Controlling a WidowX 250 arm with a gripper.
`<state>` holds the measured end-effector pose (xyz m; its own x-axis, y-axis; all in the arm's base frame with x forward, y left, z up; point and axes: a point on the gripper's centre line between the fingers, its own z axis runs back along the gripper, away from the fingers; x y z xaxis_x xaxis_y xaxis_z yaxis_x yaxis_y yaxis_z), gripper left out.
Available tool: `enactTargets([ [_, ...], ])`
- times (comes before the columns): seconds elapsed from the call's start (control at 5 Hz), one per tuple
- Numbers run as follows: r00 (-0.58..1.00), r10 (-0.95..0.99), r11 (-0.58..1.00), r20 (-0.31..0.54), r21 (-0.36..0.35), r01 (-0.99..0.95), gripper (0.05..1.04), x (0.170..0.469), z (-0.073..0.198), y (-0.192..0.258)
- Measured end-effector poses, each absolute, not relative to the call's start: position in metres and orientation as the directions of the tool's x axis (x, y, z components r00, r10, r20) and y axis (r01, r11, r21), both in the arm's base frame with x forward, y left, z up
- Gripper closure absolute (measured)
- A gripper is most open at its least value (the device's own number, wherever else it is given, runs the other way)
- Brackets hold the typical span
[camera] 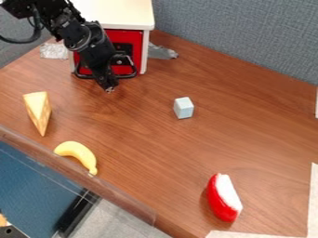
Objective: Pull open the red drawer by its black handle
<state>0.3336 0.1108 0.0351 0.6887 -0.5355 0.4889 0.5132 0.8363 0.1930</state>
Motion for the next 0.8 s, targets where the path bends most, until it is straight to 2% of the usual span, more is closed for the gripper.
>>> enactTargets([
  [0.2, 0.687, -0.536, 0.834, 0.490, 0.179, 0.523, 0.825, 0.332, 0.035, 0.108],
  [0.8, 0.711, -0.515, 0.839, 0.478, 0.115, 0.531, 0.834, 0.303, 0.029, 0.088],
])
